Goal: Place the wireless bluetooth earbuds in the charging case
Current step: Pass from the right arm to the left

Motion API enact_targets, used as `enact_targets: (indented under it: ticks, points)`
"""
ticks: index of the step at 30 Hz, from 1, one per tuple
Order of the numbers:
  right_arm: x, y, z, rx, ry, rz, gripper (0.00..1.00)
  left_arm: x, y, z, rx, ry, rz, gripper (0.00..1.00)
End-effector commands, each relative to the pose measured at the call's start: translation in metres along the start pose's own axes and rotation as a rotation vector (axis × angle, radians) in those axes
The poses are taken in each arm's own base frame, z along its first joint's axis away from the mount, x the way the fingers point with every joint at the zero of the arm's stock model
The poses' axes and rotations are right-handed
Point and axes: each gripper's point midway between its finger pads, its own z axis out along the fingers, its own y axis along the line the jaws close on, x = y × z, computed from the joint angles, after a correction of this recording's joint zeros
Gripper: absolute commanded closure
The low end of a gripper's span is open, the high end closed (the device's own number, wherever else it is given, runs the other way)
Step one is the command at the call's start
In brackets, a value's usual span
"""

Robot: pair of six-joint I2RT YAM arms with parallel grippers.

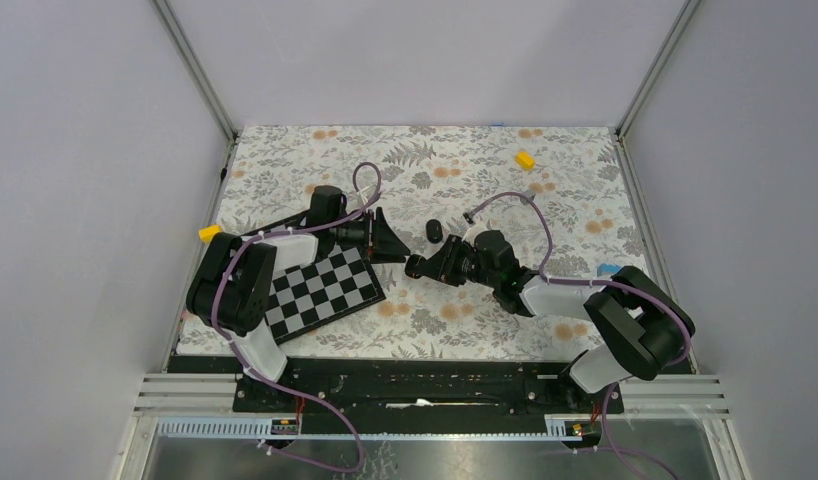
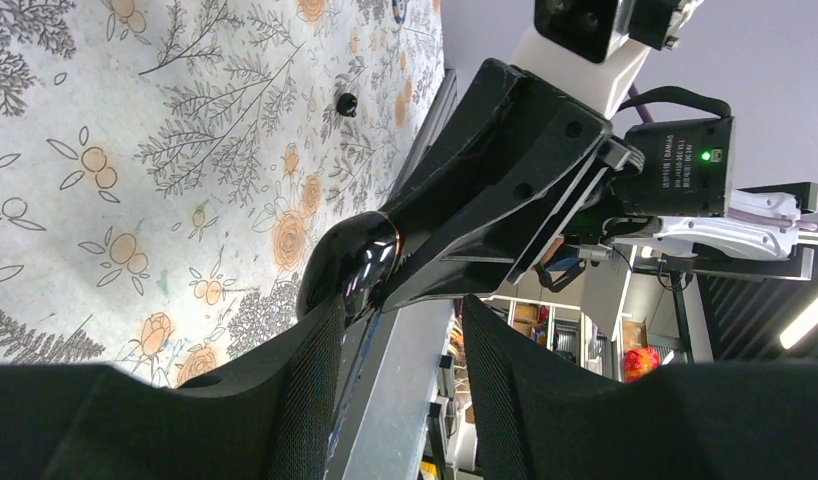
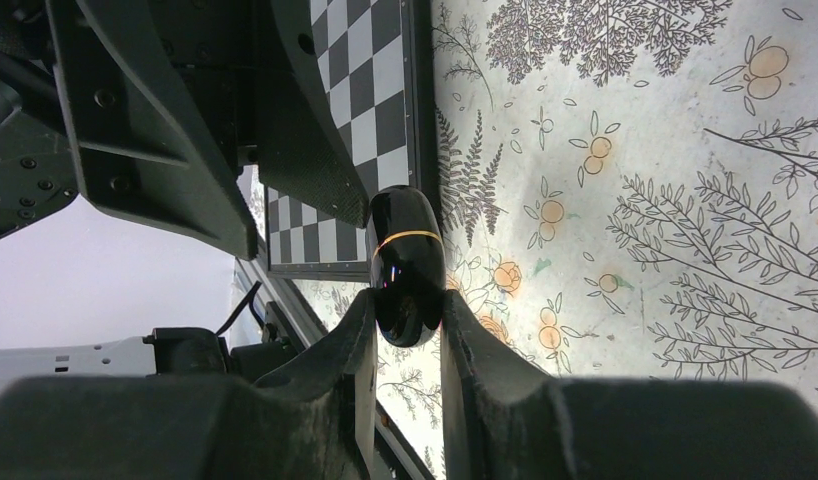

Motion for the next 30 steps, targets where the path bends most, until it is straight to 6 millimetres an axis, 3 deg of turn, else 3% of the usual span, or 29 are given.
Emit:
enact_targets:
  ticks: [1, 26, 30]
  points:
    - [-0.022, 0.036, -0.001, -0.105, -0.048, -0.025, 0.86, 0.003, 0.002, -0.001, 0.003, 0.014, 0.039, 0.51]
    - [-0.027, 0.057, -0.002, -0.195, -0.051, 0.006, 0.86, 0.005, 0.000, 0.005, 0.015, 0.045, 0.041, 0.51]
    - [-0.026, 0.057, -0.001, -0.197, -0.050, 0.012, 0.86, 0.007, 0.001, 0.006, 0.021, 0.049, 0.032, 0.56]
